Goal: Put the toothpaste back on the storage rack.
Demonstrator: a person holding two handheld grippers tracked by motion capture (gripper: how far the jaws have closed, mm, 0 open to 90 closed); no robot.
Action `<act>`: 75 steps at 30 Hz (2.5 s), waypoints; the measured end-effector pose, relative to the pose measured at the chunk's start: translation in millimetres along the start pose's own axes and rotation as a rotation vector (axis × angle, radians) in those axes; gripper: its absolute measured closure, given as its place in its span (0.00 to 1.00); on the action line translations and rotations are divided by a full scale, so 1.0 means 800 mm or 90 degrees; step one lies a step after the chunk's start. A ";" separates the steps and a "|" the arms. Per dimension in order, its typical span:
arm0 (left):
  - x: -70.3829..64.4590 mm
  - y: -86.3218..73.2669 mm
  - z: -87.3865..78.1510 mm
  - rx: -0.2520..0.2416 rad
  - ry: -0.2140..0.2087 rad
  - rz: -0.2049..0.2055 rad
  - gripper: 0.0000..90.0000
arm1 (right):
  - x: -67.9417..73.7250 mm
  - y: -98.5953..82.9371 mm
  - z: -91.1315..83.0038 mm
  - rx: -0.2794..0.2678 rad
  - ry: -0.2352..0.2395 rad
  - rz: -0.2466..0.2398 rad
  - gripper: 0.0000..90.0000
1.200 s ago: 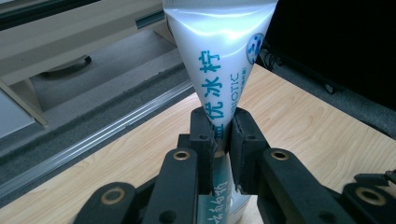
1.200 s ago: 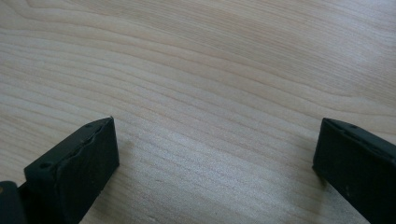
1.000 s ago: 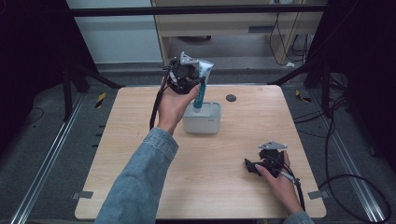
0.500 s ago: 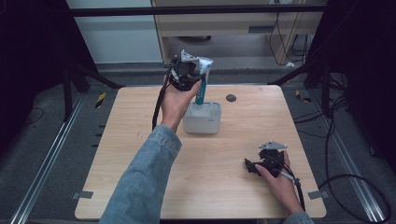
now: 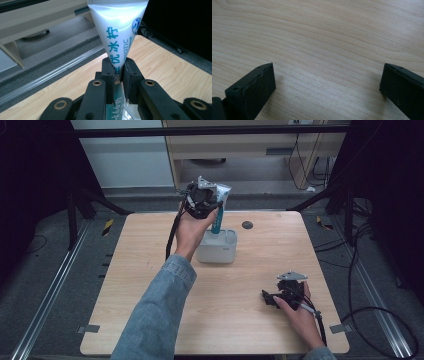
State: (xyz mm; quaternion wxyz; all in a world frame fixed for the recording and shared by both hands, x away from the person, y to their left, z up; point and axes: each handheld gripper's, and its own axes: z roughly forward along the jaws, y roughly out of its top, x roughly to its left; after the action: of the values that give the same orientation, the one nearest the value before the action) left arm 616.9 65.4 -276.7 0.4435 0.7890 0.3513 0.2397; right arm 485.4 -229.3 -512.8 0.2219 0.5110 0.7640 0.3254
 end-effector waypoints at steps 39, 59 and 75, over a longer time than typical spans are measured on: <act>0.001 -0.062 0.042 0.027 0.005 0.000 0.89 | 0.000 0.000 -0.001 0.001 0.002 0.002 0.00; 0.003 -0.078 0.051 0.041 0.001 0.002 0.89 | 0.000 0.000 -0.001 0.001 0.003 0.004 0.00; 0.003 -0.091 0.058 0.043 -0.015 -0.021 0.89 | 0.000 0.000 -0.001 0.003 0.003 0.005 0.00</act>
State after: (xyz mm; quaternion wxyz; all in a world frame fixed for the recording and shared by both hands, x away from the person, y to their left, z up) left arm 625.5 68.7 -362.7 0.4248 0.8001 0.3672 0.2113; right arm 485.0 -229.0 -512.3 0.2179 0.5136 0.7633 0.3257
